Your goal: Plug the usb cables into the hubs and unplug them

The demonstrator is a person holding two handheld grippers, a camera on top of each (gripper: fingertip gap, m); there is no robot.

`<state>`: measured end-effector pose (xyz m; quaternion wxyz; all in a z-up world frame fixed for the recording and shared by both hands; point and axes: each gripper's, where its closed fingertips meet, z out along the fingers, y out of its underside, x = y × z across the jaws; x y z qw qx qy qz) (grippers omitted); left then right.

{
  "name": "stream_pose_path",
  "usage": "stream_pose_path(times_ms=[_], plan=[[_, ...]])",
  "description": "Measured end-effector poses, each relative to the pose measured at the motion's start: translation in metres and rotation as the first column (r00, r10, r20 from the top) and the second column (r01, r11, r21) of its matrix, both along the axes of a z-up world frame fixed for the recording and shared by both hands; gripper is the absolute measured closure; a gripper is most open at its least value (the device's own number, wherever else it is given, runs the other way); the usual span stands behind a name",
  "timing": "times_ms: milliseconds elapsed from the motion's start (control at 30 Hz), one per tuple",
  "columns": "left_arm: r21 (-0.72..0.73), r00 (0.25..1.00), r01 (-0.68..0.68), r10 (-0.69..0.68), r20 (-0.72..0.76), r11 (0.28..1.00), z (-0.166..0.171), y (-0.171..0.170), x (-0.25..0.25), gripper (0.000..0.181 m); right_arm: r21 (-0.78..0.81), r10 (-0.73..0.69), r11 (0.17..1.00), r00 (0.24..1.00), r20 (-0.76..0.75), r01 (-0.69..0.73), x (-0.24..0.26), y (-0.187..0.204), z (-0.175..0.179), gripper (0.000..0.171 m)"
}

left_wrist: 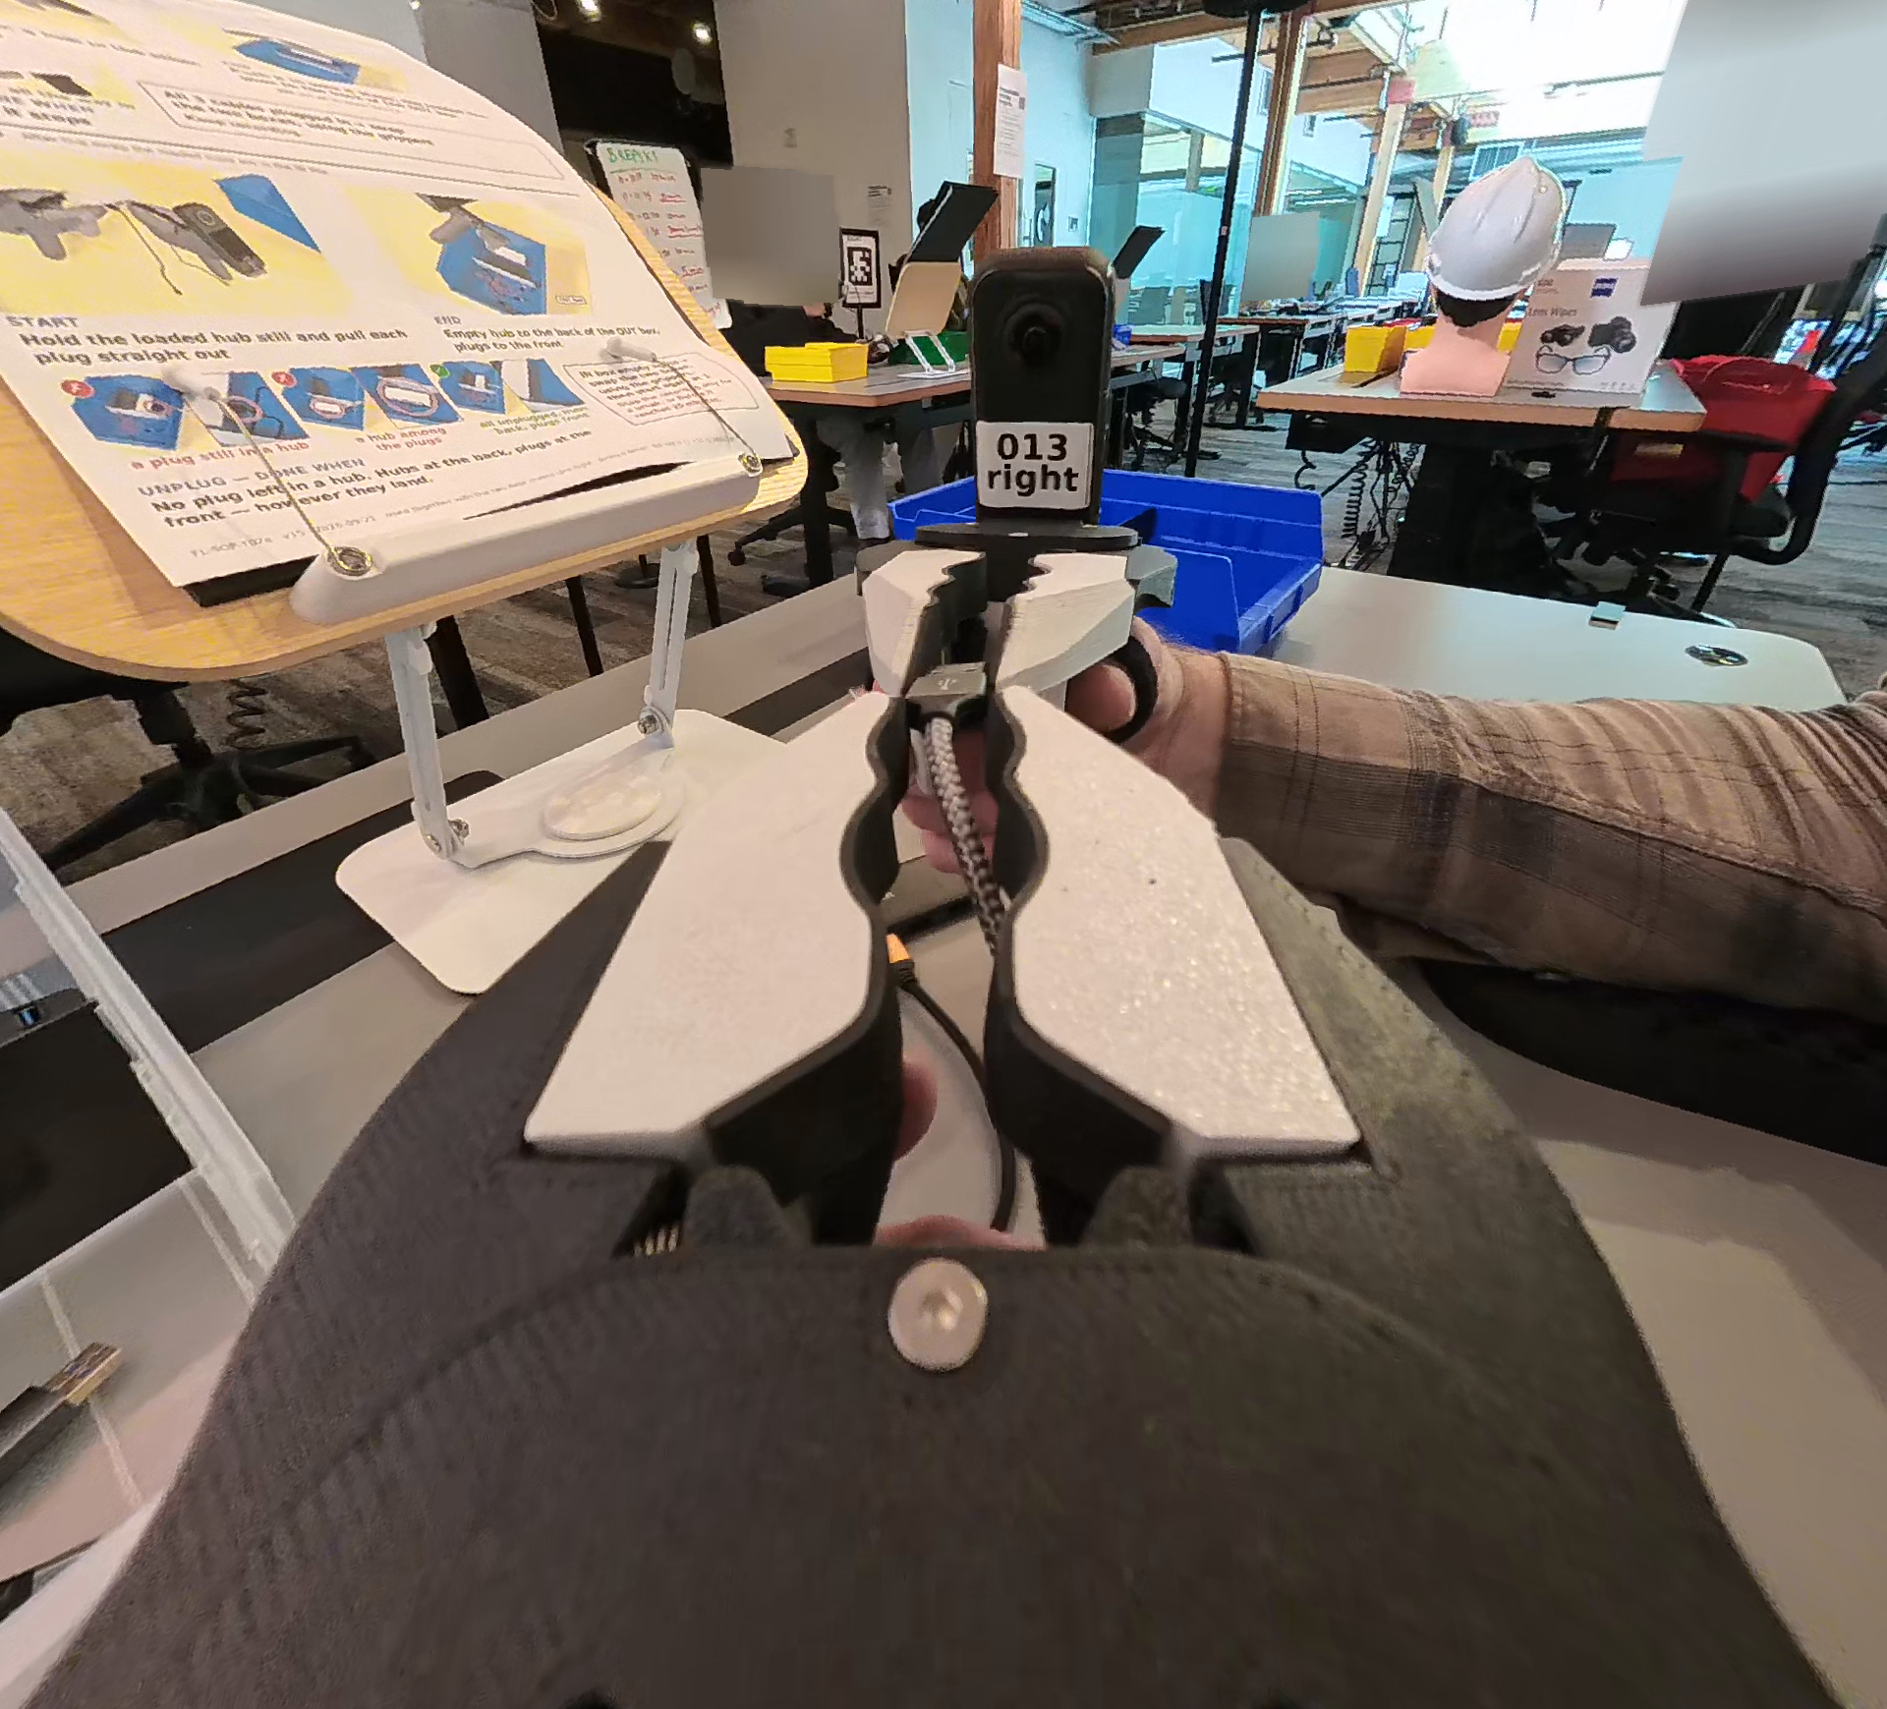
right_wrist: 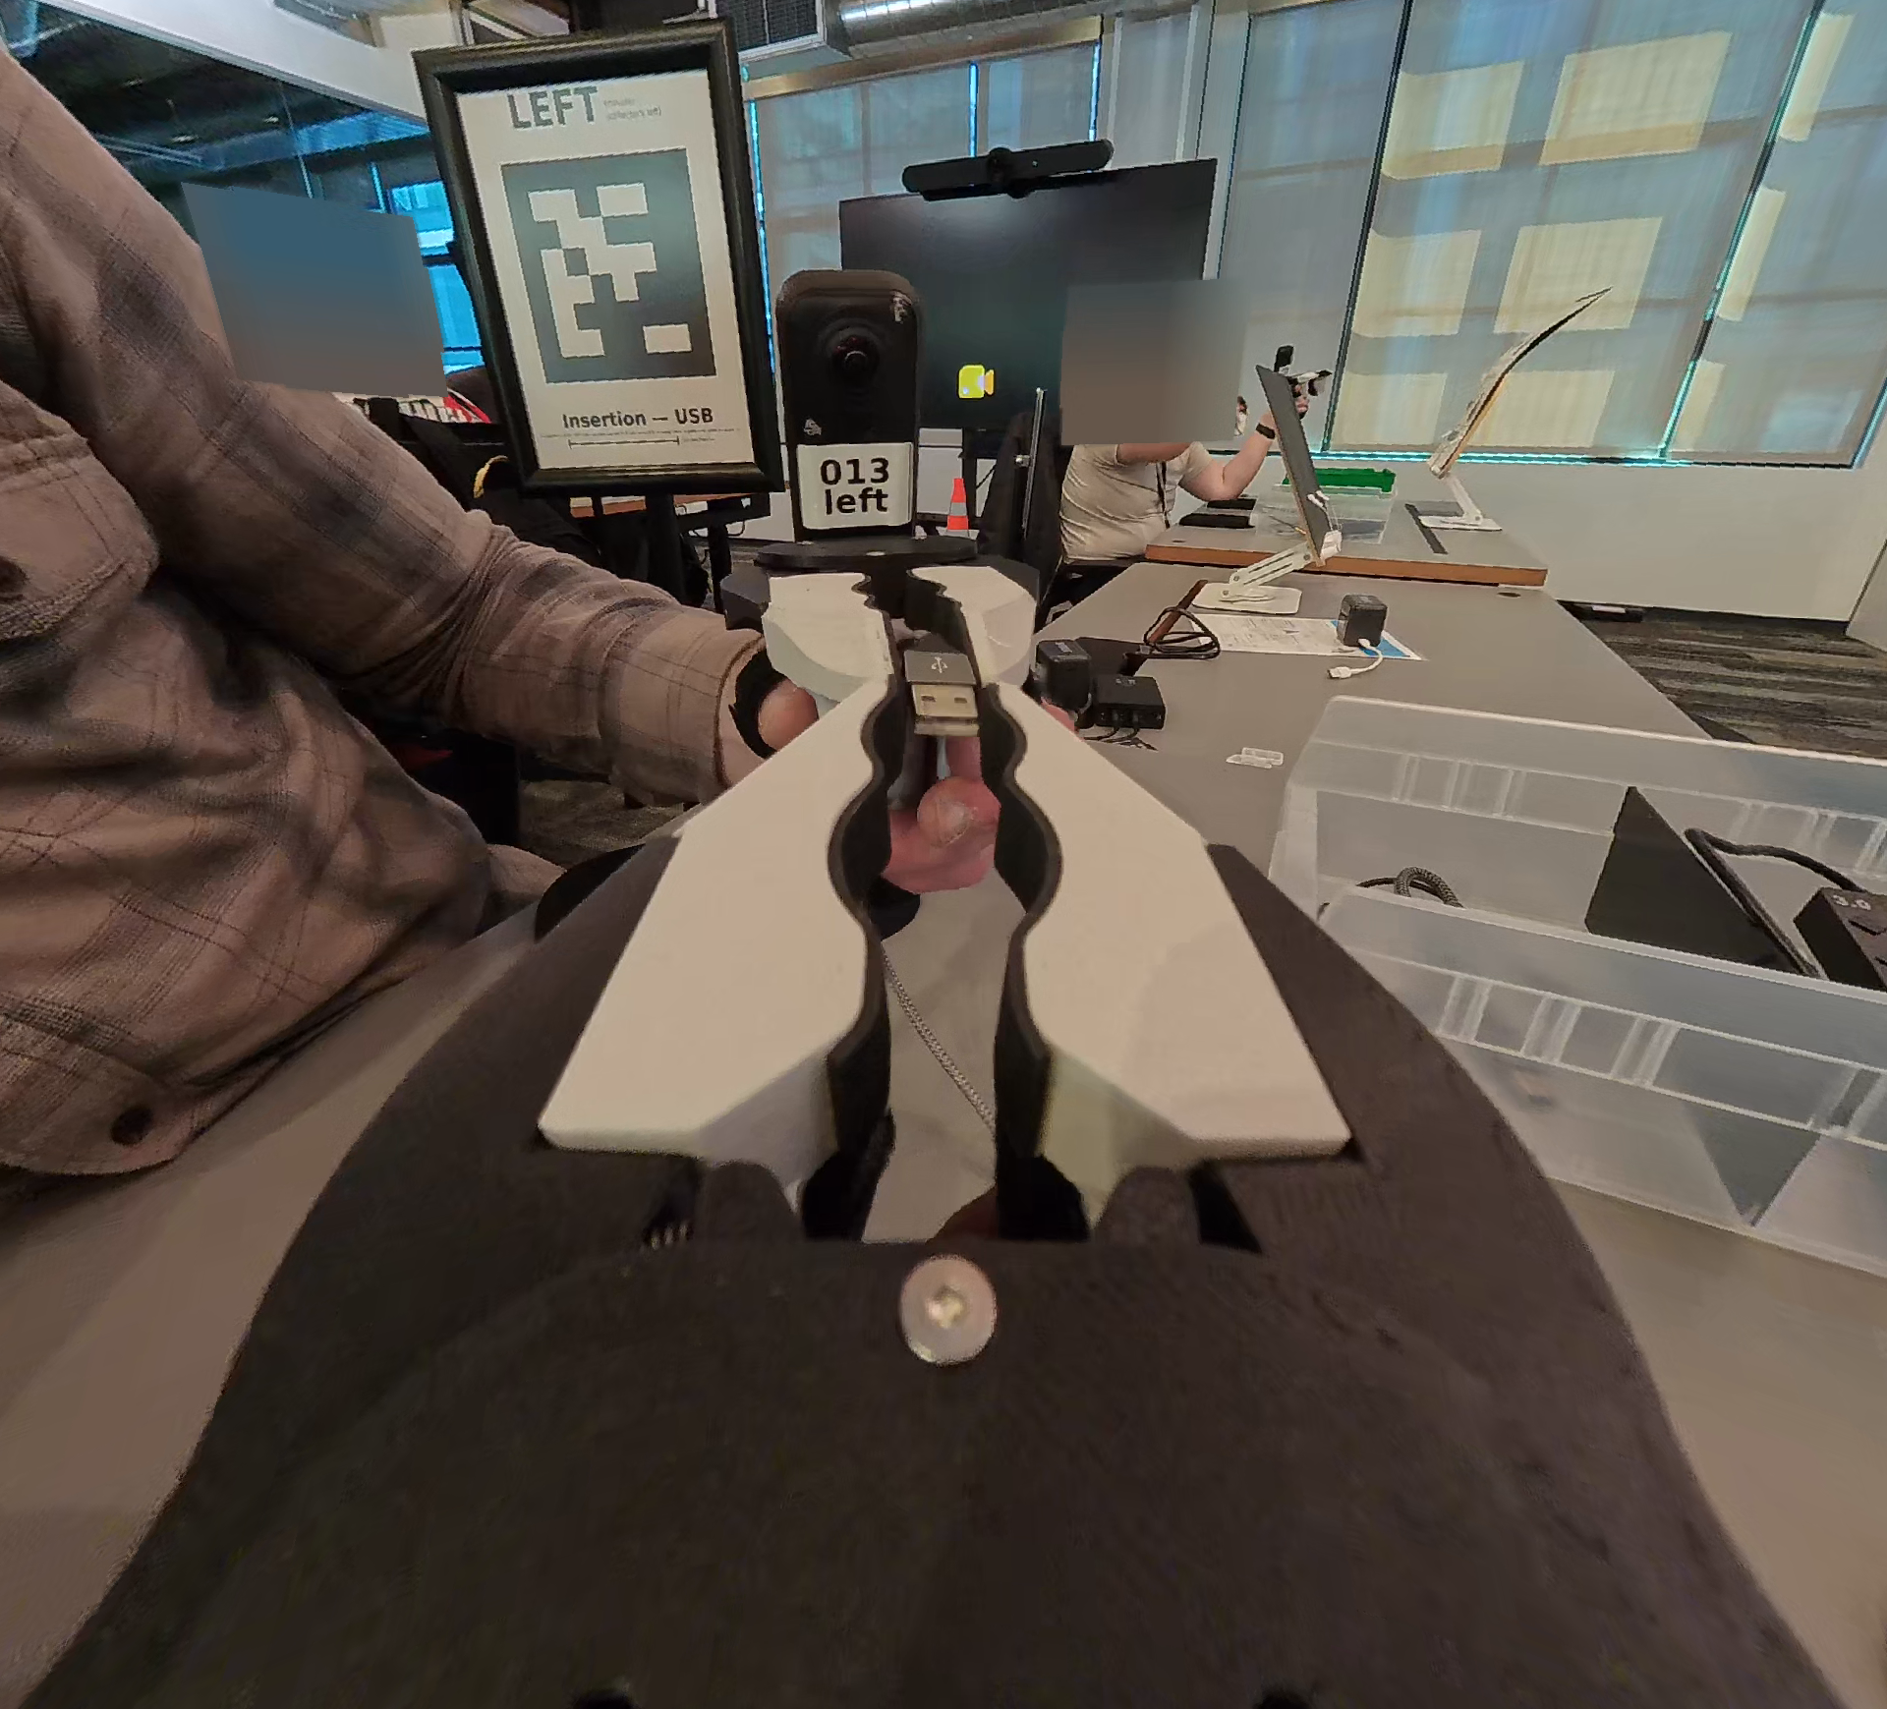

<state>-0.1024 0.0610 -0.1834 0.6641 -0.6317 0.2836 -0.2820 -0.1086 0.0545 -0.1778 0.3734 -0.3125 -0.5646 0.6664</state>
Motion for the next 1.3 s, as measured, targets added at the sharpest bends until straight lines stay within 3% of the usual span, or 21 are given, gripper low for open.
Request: stream_pose_path(times_ms=[100,400,667,800,1000,1200,1300], plan=[[0.003,1.0,-0.02,0.02,0.003,1.0,0.001,0.002,-0.005,0.168,-0.006,-0.027,1.0,1.0,0.001,0.027,0.0,0.006,0.0,0.151],[-0.01,0.997,-0.072,0.071,-0.025,0.997,-0.002,0.007,-0.017,0.168,0.046,-0.102,0.994,0.994,0.041,0.1,0.003,0.019,-0.004,0.154],[-0.007,0.973,-0.126,0.122,-0.198,0.992,-0.01,0.013,-0.03,0.168,0.278,-0.254,0.938,0.957,0.137,0.209,0.003,0.027,-0.013,0.146],[-0.01,0.968,-0.152,0.147,-0.202,0.988,-0.012,0.018,-0.041,0.168,0.506,-0.468,0.815,0.835,0.291,0.281,0.023,0.064,-0.047,0.138],[-0.035,0.967,-0.157,0.147,-0.207,0.987,-0.024,0.028,-0.049,0.168,0.618,-0.605,0.75,0.618,0.501,0.233,0.059,0.099,-0.094,0.114],[-0.054,0.969,-0.145,0.13,-0.21,0.988,-0.036,0.033,-0.047,0.168,0.6,-0.61,0.785,0.355,0.708,0.152,0.102,0.117,-0.152,0.111],[-0.067,0.97,-0.139,0.122,-0.21,0.988,-0.042,0.035,-0.046,0.168,0.571,-0.586,0.808,0.283,0.759,0.143,0.113,0.12,-0.171,0.108]])
